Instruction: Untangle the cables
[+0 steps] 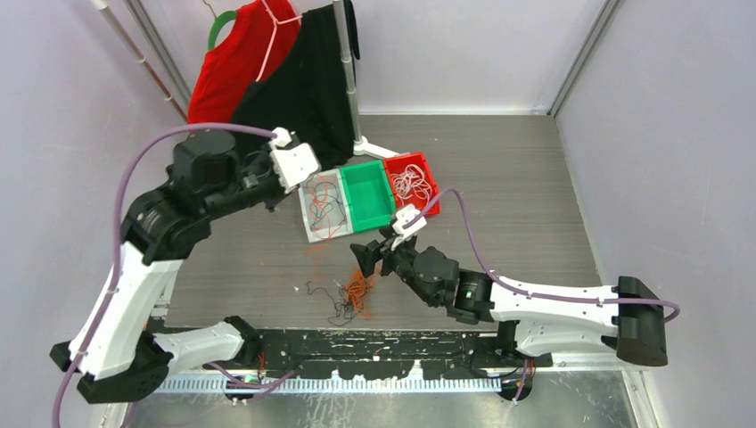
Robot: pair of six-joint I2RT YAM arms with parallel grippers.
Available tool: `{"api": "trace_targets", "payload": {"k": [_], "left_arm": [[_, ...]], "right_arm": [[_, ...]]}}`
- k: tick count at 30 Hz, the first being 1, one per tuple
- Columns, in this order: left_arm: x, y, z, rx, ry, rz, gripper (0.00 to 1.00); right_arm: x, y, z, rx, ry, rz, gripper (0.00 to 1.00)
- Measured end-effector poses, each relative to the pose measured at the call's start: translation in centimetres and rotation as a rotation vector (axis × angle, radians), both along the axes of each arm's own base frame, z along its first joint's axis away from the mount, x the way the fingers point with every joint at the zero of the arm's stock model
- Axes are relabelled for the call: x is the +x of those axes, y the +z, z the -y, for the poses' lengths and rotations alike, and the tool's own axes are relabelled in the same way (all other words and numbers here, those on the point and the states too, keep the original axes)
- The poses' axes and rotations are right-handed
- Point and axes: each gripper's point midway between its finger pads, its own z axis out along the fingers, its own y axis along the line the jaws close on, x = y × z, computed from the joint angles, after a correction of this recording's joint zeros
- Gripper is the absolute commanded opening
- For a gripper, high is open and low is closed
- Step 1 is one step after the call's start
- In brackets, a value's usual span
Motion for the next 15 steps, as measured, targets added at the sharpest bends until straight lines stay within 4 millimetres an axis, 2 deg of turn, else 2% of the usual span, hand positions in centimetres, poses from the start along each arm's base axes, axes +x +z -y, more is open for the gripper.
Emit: {"api": "trace_targets", "payload": {"k": [6, 10, 15], "left_arm": [[3.5, -1.2, 2.6, 0.009, 0.011, -0.027, 0.0], [5.8, -0.6, 3.6, -0.008, 0.045, -0.001, 0.0], [7.7, 0.3, 4.3, -0.025, 0.075, 0.044, 0.0]], "right_arm": [[2.7, -0.9, 0.3, -0.051, -0.081, -0.001, 0.76], [4.5, -0.8, 1.4, -0.043, -0.137, -0.009, 0.75], [7.4, -0.2, 2.8, -0.008, -0.195, -0.032, 0.74]]}}
